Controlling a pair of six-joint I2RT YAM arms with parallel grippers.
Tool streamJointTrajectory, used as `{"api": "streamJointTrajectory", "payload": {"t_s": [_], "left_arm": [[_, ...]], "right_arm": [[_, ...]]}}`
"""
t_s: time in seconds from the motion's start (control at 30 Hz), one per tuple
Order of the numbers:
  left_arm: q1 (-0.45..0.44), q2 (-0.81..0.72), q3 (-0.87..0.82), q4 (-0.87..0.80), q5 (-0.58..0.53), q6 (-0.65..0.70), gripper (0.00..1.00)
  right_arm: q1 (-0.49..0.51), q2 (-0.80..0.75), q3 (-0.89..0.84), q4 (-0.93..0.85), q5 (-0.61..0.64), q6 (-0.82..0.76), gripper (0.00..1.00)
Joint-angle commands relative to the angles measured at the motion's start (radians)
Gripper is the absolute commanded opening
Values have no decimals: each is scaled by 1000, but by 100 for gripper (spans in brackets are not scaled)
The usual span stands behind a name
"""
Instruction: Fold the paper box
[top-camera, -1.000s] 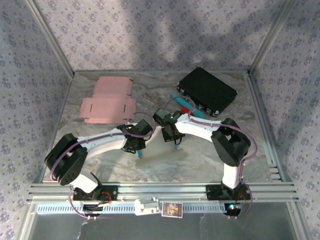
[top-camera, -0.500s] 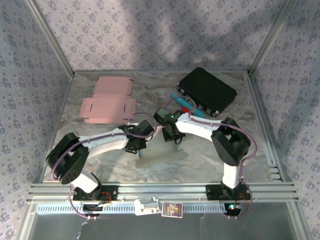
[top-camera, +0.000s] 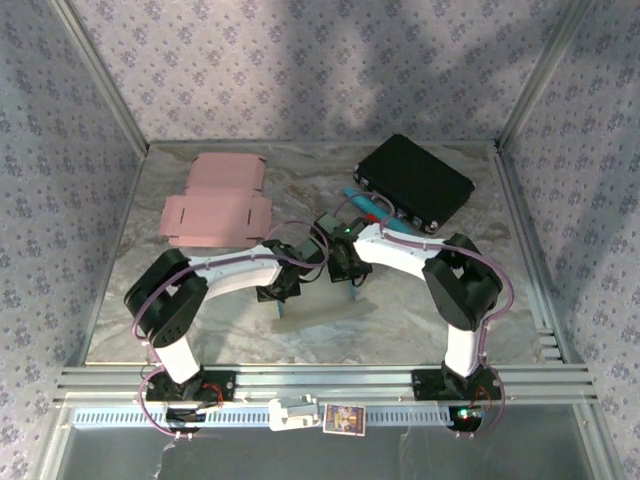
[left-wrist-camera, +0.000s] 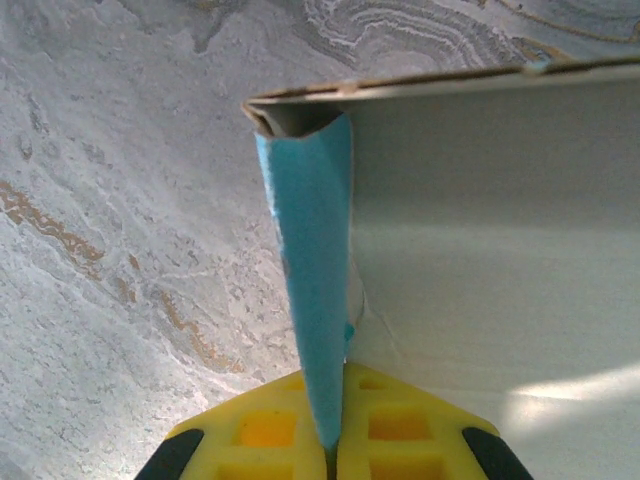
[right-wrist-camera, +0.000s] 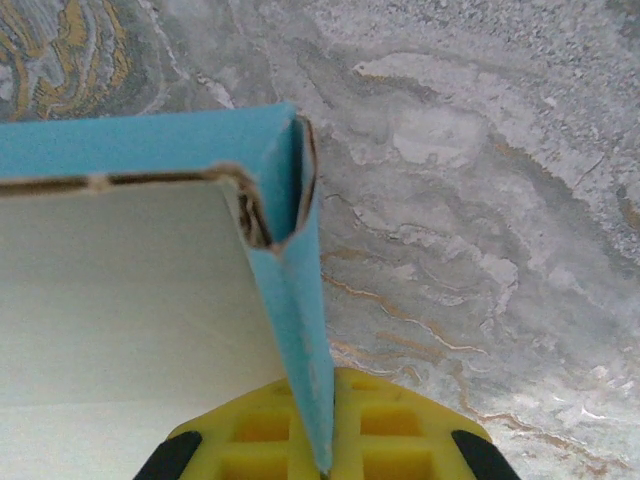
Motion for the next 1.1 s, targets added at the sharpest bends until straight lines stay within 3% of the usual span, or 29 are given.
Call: {"api": "streamJointTrajectory", "payload": {"t_s": [0.0, 0.27, 0.43, 0.7, 1.07], "left_arm": [[-5, 82, 33, -97, 7, 17, 0], [-1, 138, 70, -26, 87, 63, 0], [3, 70, 27, 100, 138, 128, 0], [25, -110, -87, 185, 146, 156, 28], [36, -223, -180, 258, 158, 155, 33]], "right_arm": [[-12, 3, -24, 28, 9, -5, 0], [-33, 21, -14, 37, -45, -33, 0], [-45, 28, -3, 30, -42, -36, 0], [-37, 2, -10, 35, -4, -29, 0], [-2, -23, -16, 34, 66, 2, 0]]}}
